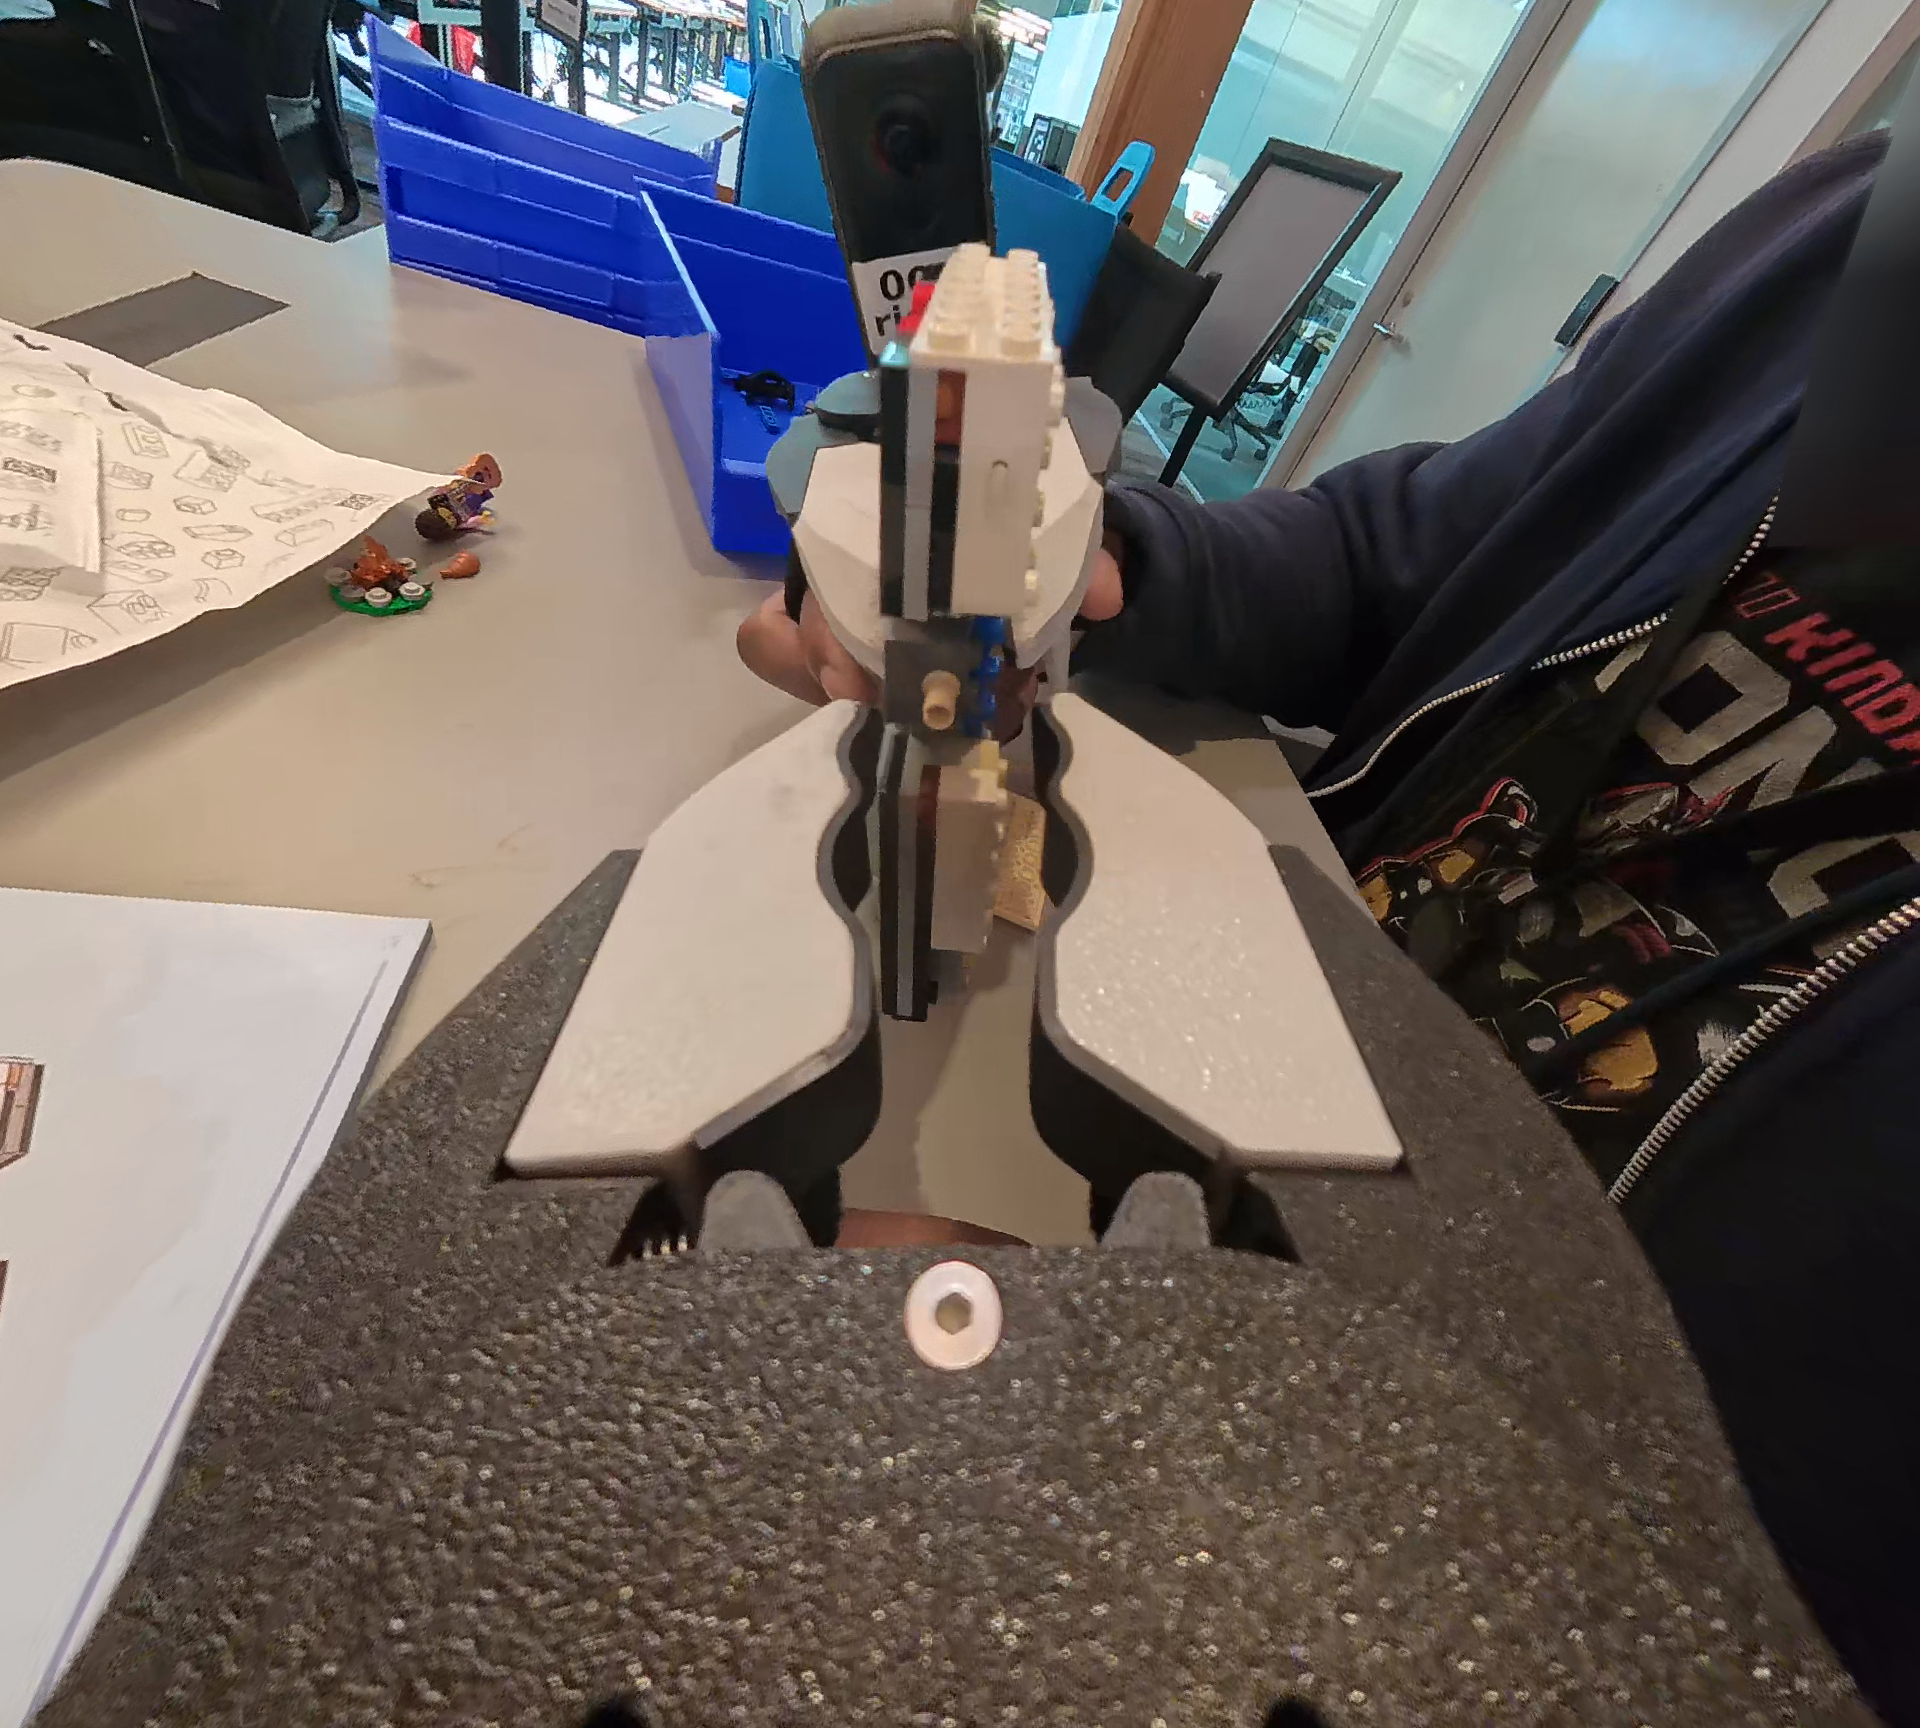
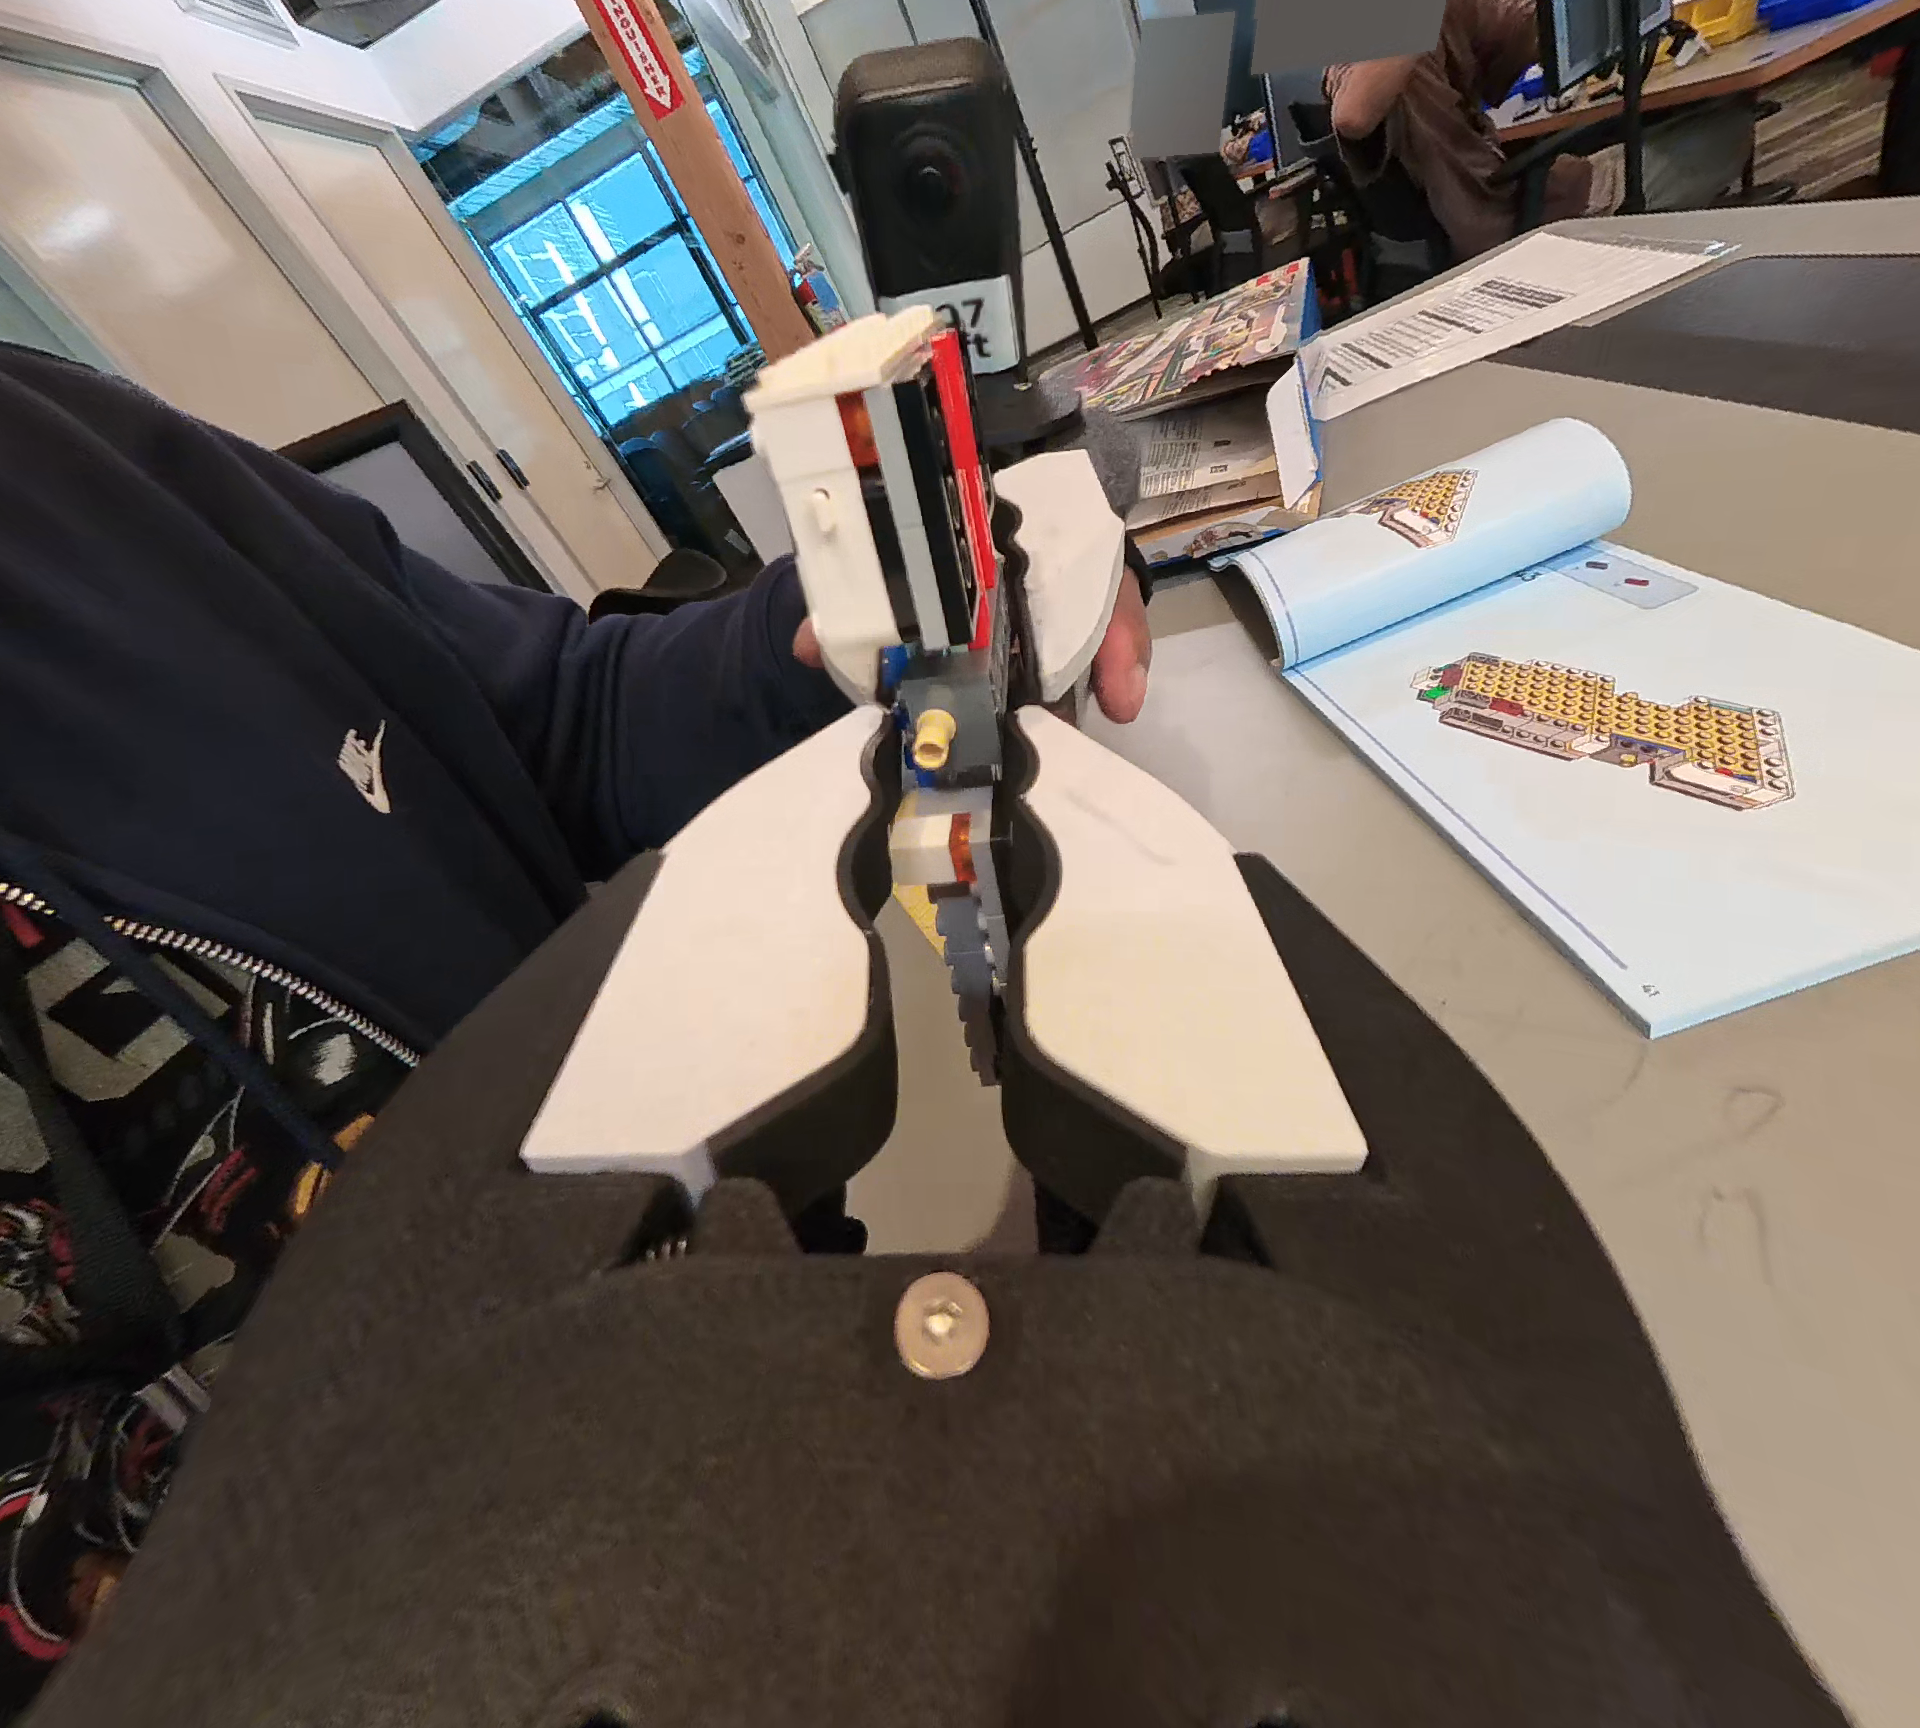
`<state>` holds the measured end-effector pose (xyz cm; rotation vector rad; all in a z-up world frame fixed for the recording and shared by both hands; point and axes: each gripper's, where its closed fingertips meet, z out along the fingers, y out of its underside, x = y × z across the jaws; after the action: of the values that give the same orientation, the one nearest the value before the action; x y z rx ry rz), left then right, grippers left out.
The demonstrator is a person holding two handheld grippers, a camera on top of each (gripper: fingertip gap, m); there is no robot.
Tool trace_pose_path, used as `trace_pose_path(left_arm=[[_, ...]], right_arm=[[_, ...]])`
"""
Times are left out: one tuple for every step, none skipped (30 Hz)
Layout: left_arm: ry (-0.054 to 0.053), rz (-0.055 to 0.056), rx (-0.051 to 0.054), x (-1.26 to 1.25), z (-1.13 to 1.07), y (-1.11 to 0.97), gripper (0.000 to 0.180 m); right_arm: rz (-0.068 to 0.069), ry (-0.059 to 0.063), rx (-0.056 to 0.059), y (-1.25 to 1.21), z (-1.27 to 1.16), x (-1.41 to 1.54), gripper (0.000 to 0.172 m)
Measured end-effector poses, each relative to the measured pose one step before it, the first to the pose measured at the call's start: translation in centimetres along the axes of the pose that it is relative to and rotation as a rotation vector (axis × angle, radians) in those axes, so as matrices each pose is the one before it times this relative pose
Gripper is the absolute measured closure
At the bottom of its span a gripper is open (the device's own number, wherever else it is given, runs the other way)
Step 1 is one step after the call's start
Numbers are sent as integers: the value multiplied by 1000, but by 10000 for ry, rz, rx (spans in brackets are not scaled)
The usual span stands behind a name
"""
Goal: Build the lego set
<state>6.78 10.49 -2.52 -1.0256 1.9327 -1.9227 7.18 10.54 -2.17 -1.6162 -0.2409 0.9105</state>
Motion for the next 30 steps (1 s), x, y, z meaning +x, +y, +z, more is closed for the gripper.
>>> trace_pose_path(left_arm=[[2, -41, 75, -108, -128, -27, 149], [48, -78, 95, -67, -109, -38, 147], [69, -101, 100, -54, -96, -49, 145], [11, -128, 62, -134, -41, -9, 145], [-88, -91, -15, -273, 19, 85, 144], [-124, -29, -79, -313, 87, 175, 144], [-85, 8, -150, -218, 128, 314, 144], [-68, 26, -181, -180, 162, 365, 144], [2, 19, -127, -60, 172, 302, 144], [40, 4, -86, 14, 194, 232, 144], [-27, -12, -62, -84, 183, 163, 144], [-38, -16, -47, -79, 146, 113, 145], [36, -14, -23, 37, 84, 70, 148], [130, -8, 3, 212, 45, 24, 152], [76, -28, 30, 141, 29, -42, 157], [-32, -72, -14, -45, 10, -6, 157], [-21, -119, -41, -78, 1, 38, 157], [-5, -178, -4, -96, -12, -6, 157], [-17, -247, 72, -152, -12, -61, 157], [64, -309, 142, -61, 14, -152, 157], [109, -389, 195, -33, 27, -197, 157], [154, -415, 176, 21, 76, -158, 157], [159, -371, 126, 40, 122, -58, 157], [148, -320, 156, 67, 155, -71, 157], [138, -315, 164, 85, 173, -78, 157], [115, -326, 124, 48, 182, -33, 157], [146, -307, 162, 119, 127, -101, 157], [135, -279, 191, 109, 96, -136, 157], [75, -250, 224, 53, 42, -189, 157], [25, -233, 234, -14, -11, -229, 157]], right_arm=[[69, -24, 97, -134, -5, 171, 154], [90, -43, 82, -110, -51, 161, 154], [88, -52, 52, -68, -74, 136, 154], [80, -26, 41, -42, -114, 121, 154], [60, -27, 48, -39, -140, 79, 154], [72, -35, 73, -42, -153, 63, 154], [112, -17, 88, -68, -136, 110, 154], [122, -25, 115, -94, -125, 109, 154], [133, -31, 133, -115, -93, 104, 154], [126, -53, 133, -122, -67, 46, 154], [134, -76, 108, -77, -24, -27, 154], [115, -90, 68, -4, 14, -54, 154], [84, -60, 30, 49, 57, -44, 154], [63, 3, -5, 106, 80, 49, 154], [54, 31, -3, 102, 67, 108, 154], [79, 4, 37, 31, 33, 108, 154], [134, 0, 43, -4, -11, 127, 154], [134, 20, 9, -1, -15, 161, 154], [116, 67, 38, -53, -42, 205, 153], [69, 133, 88, -152, -78, 248, 153], [35, 171, 75, -162, -118, 265, 152], [55, 160, 98, -252, -147, 239, 149], [66, 109, 90, -278, -159, 127, 146], [30, 103, 49, -236, -157, 81, 144], [-35, 116, 2, -144, -128, 69, 143], [-73, 124, 2, -108, -127, 28, 143], [-132, 125, 0, -84, -115, -38, 142], [-155, 151, -36, -42, -103, -12, 140], [-130, 143, -77, -20, -81, -25, 138], [-116, 130, -97, -11, -83, -46, 135]])
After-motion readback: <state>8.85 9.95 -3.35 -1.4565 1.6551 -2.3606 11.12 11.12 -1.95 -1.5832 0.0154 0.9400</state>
